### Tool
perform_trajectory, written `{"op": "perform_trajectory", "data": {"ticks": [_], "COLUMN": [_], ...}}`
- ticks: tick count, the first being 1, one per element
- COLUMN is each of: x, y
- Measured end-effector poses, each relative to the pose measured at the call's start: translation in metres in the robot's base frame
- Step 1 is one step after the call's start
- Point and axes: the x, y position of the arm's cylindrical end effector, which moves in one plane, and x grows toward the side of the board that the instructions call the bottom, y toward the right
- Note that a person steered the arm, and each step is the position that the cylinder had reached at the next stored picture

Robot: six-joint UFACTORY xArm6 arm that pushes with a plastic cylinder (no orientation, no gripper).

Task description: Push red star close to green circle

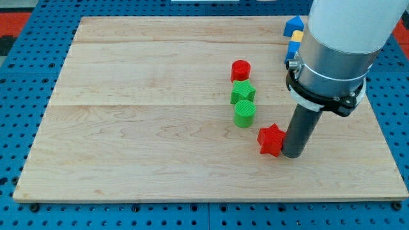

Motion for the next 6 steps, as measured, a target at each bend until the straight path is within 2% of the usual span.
{"op": "perform_trajectory", "data": {"ticks": [2,3,5,6], "x": [0.001,-0.010,-0.010,-0.001], "y": [-0.012,0.027,-0.048,-0.004]}}
